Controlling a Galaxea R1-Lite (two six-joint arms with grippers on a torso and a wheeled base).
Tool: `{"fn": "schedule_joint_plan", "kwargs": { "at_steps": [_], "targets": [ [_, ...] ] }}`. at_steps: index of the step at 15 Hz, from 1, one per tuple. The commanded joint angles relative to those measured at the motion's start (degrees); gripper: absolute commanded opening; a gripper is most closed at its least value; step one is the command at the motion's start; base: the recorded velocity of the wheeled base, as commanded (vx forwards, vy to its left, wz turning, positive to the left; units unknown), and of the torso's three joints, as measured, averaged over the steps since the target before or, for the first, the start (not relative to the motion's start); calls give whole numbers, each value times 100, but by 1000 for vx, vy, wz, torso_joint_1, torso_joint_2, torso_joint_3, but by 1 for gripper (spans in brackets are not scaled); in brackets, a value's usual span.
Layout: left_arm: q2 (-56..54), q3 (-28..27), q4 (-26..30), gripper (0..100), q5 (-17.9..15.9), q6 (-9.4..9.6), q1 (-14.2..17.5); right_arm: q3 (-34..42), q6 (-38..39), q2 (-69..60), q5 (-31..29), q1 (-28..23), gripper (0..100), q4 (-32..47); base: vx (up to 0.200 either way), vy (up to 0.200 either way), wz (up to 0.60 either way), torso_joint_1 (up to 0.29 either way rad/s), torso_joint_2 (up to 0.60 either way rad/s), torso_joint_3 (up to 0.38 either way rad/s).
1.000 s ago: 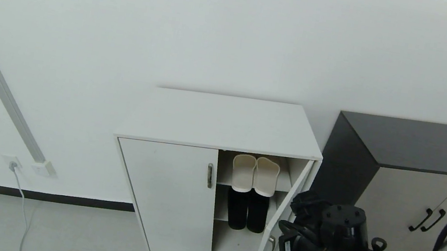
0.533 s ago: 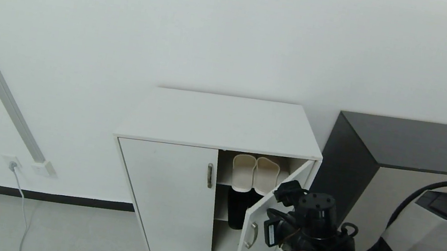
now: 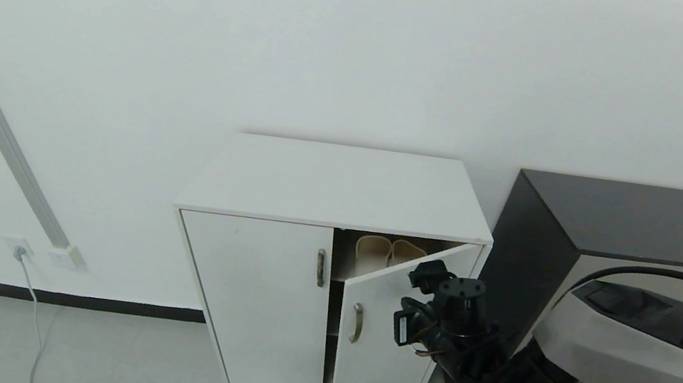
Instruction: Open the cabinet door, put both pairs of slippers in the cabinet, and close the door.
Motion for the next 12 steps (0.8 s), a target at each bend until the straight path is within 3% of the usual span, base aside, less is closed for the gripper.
{"fn": "schedule_joint_plan", "kwargs": {
  "at_steps": [1, 12],
  "targets": [
    [7, 1, -1, 0, -6, 0, 0, -302, 1, 288, 0, -102, 0, 2, 0, 0, 0, 0, 0, 0],
    [7, 1, -1, 0, -6, 0, 0, -1577, 1, 701, 9, -384, 0, 705, 0, 0, 0, 0, 0, 0]
  ]
}}
